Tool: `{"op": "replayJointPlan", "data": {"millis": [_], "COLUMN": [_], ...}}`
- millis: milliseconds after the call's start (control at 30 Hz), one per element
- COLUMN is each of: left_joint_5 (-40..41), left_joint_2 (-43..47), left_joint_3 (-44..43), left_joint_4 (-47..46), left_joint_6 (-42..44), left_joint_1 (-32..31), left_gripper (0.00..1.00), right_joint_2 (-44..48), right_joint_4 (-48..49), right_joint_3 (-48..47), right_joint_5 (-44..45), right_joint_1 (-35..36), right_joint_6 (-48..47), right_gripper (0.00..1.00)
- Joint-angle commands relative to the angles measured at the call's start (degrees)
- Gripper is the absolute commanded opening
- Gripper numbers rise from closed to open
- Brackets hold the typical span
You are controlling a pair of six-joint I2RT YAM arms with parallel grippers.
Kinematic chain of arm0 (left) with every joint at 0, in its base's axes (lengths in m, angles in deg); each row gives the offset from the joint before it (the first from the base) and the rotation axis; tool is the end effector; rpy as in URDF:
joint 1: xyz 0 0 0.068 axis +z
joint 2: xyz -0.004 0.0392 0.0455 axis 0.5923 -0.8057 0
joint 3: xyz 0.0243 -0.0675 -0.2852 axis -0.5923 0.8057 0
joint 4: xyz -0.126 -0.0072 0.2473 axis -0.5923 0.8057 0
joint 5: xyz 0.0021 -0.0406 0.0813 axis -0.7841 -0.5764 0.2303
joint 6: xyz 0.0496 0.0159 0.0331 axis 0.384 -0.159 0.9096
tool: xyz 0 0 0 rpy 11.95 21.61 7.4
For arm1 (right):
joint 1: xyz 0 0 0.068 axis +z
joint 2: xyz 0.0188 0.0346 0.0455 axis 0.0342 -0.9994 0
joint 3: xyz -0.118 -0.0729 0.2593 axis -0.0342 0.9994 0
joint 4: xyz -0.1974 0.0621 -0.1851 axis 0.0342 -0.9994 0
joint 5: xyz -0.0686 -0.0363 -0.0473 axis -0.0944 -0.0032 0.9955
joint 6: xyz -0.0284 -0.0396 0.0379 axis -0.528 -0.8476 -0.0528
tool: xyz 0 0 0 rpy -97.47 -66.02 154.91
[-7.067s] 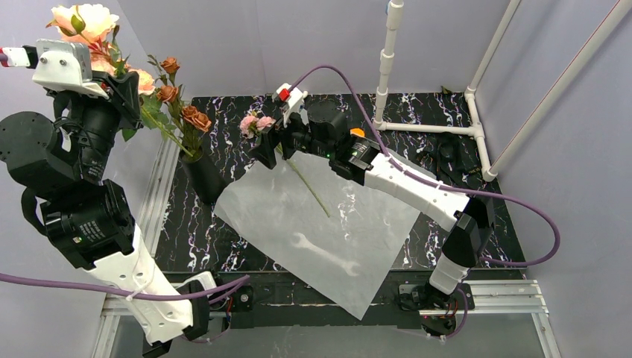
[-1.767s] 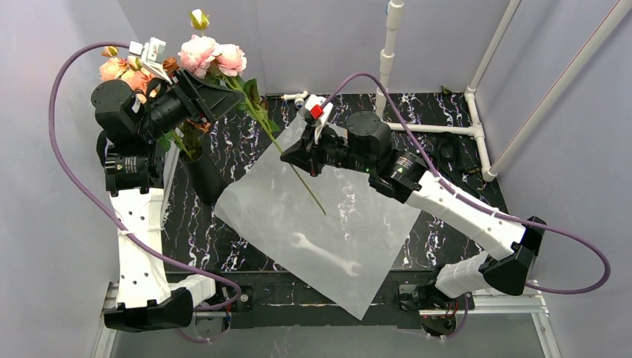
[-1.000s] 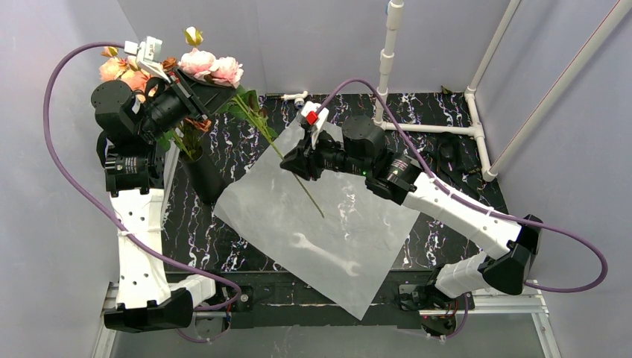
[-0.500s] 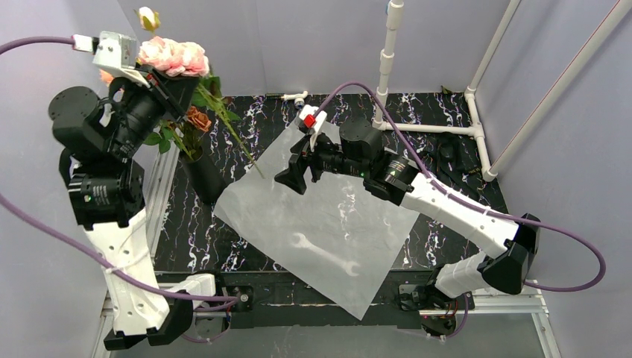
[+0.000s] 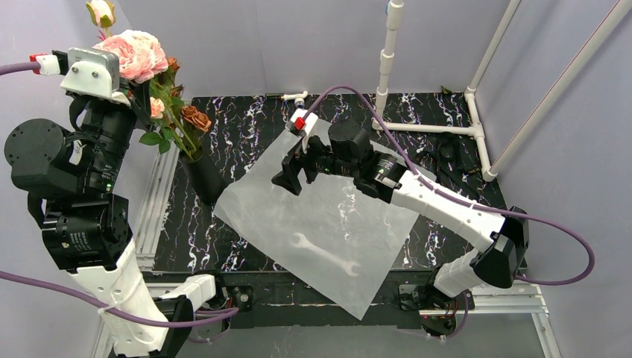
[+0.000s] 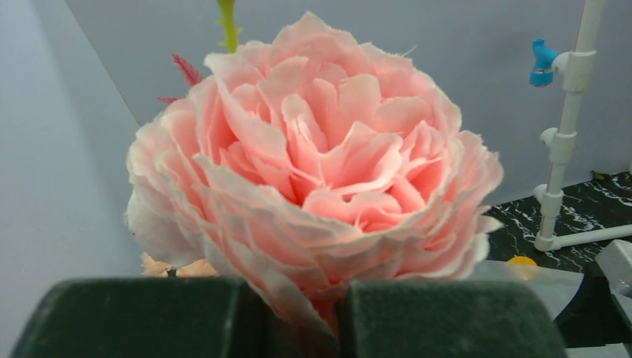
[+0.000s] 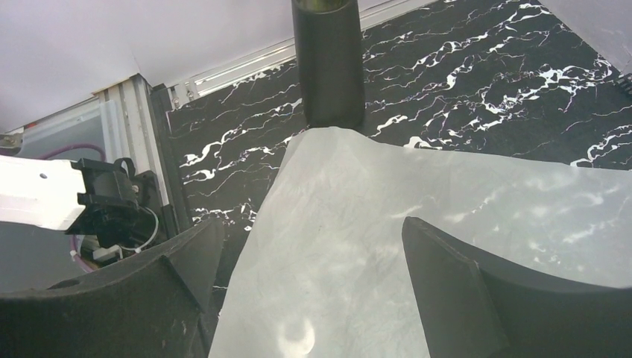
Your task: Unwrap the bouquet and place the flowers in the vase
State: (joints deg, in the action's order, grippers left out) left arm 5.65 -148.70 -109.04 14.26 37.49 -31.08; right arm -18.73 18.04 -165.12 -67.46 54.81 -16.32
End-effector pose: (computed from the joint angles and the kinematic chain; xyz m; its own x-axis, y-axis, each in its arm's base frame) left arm 0.0761 -0.0052 0.6718 0.4040 0.1843 -0.8960 0.0919 0.9664 0.2402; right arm 0.1961 0.3161 0.4227 -0.1447 -0.1277 -0.9812 -0.9207 0.3806 0.0862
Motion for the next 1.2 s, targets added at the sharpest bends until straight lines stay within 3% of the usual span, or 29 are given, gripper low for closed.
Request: {"op": "replayJointPlan", "data": {"millis": [0, 533, 1167], "left_joint_5": [3.85, 6.83, 13.14], "left_joint_2": [-0.8, -0.83, -1.22], "left_joint_3": [-0.06, 9.34, 23.8], "left_joint_4": [0.0, -6.24, -9.81], "left_joint_6": [4.66, -0.21, 0.31], "left_joint_1": [-0.11, -0.05, 0.18], "left_gripper": [0.0, 0.0, 0.0], "right_joint_2": [-0.39, 0.55, 0.89], "right_joint_4": [1.86, 0.64, -1.17], "right_joint_3": [-2.99, -2.21, -0.9], "right_joint_5": [0.68, 1.92, 3.34], "right_joint_1": [0.36, 0.36, 0.31], "right_joint_6": [0.16, -0.07, -1.22], "right_gripper": [0.98, 0.98, 0.98]}}
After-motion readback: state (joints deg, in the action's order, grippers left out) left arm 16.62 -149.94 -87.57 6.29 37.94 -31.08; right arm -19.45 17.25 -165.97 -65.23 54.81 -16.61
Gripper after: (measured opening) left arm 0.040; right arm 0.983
